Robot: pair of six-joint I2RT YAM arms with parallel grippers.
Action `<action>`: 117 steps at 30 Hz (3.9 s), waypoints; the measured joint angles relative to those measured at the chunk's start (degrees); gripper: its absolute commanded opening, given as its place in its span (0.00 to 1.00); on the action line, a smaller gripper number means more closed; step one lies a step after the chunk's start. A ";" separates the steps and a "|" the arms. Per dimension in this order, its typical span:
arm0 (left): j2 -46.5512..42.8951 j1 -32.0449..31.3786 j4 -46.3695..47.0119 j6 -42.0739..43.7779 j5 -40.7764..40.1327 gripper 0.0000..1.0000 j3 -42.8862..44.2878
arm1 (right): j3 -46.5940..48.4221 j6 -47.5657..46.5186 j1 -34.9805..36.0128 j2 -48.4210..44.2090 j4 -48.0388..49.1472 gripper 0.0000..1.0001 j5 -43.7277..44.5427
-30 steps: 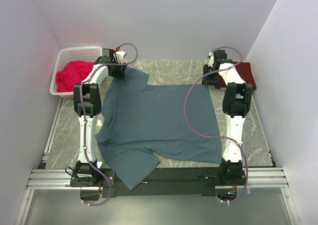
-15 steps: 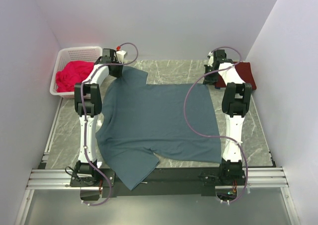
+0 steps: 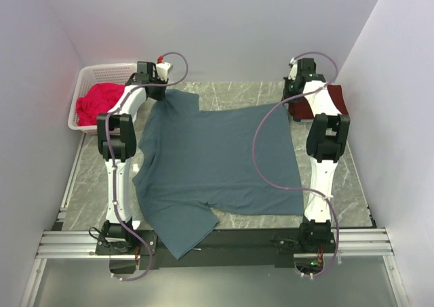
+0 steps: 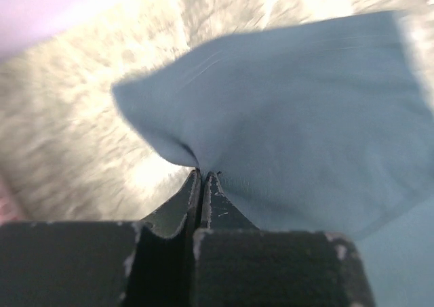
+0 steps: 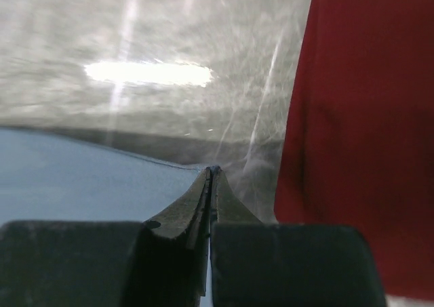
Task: Fold and stack the t-shirts
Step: Fold the tshirt
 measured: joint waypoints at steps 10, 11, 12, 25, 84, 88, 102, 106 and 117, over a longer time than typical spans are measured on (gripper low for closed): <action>-22.82 0.00 5.51 2.75 3.15 0.00 -18.58 | -5.90 -2.19 -0.37 -12.72 1.33 0.00 -2.14; -24.50 0.00 5.79 3.10 3.52 0.00 -20.09 | -6.93 -2.38 -0.39 -13.64 1.46 0.00 -2.23; -26.21 0.02 5.84 3.45 3.87 0.00 -21.57 | -8.07 -2.71 -0.39 -14.58 1.42 0.00 -2.40; -43.41 0.02 5.27 5.07 4.90 0.00 -43.78 | -20.09 -6.12 -1.77 -22.43 1.46 0.00 -3.50; -38.51 1.05 -5.09 4.59 -2.80 0.48 -48.85 | -34.93 -15.52 -1.92 -25.49 -4.72 0.19 -9.90; -37.64 1.70 -5.42 4.13 -4.72 0.46 -49.59 | -34.91 -14.91 -0.28 -25.46 -4.74 0.18 -10.32; -35.30 3.13 -7.23 3.17 -4.20 0.33 -50.34 | -34.80 -14.19 0.76 -25.38 -5.09 0.17 -10.47; -35.30 3.13 -7.50 2.91 -3.34 0.33 -50.34 | -34.25 -14.12 0.76 -24.76 -5.25 0.17 -10.47; -31.82 3.21 -8.11 2.47 -2.54 0.38 -50.10 | -33.77 -13.97 0.76 -24.15 -5.51 0.17 -10.45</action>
